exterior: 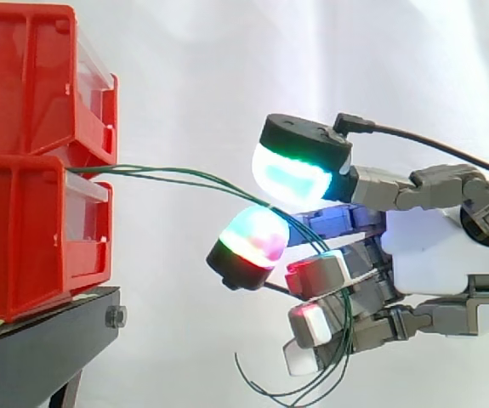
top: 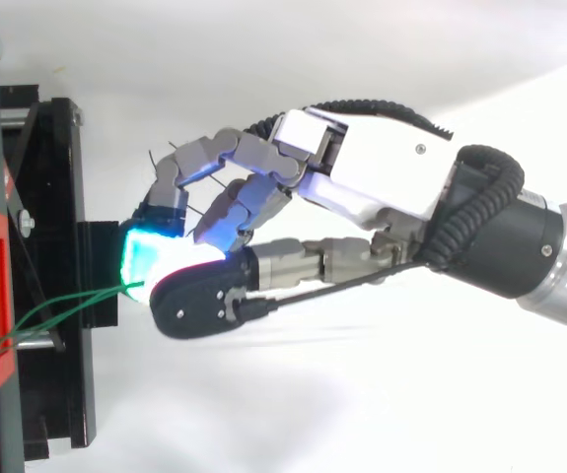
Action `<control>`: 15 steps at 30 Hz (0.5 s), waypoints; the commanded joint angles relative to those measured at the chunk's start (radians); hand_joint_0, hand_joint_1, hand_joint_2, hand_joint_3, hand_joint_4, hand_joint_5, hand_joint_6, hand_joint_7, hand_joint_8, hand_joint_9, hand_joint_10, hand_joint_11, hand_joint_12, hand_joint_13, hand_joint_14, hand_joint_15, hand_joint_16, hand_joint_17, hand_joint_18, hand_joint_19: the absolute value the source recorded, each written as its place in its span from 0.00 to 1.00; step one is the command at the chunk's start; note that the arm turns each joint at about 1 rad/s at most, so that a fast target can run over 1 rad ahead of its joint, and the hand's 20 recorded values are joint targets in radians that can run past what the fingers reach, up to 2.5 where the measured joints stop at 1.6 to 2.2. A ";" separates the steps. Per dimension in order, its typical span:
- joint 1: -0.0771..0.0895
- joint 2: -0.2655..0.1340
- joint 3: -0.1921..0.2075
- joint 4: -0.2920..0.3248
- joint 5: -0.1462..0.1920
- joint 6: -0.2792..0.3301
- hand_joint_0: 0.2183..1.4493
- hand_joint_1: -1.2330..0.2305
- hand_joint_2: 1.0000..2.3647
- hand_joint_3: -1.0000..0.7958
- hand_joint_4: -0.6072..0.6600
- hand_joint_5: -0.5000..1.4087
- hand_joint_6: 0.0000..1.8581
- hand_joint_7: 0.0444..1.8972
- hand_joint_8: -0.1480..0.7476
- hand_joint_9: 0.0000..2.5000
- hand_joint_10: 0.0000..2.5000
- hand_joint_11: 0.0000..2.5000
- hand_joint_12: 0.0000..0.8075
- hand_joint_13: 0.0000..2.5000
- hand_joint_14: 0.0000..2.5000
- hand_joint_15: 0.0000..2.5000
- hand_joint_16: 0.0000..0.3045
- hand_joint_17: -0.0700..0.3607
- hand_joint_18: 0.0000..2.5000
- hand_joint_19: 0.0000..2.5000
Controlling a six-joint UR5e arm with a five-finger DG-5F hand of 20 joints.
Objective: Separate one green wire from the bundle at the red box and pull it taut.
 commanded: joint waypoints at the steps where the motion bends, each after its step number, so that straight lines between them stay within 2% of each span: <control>1: 0.005 0.000 0.001 0.004 0.001 -0.005 0.32 0.39 0.01 0.36 0.57 0.17 0.47 0.50 0.48 0.48 0.01 0.52 0.44 0.40 0.01 0.32 0.19 0.47 0.26 0.30; 8: 0.007 0.000 0.000 0.007 0.001 -0.002 0.34 0.36 0.01 0.40 0.56 0.17 0.48 0.51 0.47 0.48 0.01 0.52 0.43 0.40 0.01 0.32 0.19 0.46 0.26 0.30; 15: 0.010 0.000 0.000 0.004 0.001 0.000 0.36 0.31 0.01 0.39 0.53 0.17 0.48 0.50 0.46 0.48 0.01 0.51 0.42 0.40 0.01 0.32 0.19 0.46 0.26 0.30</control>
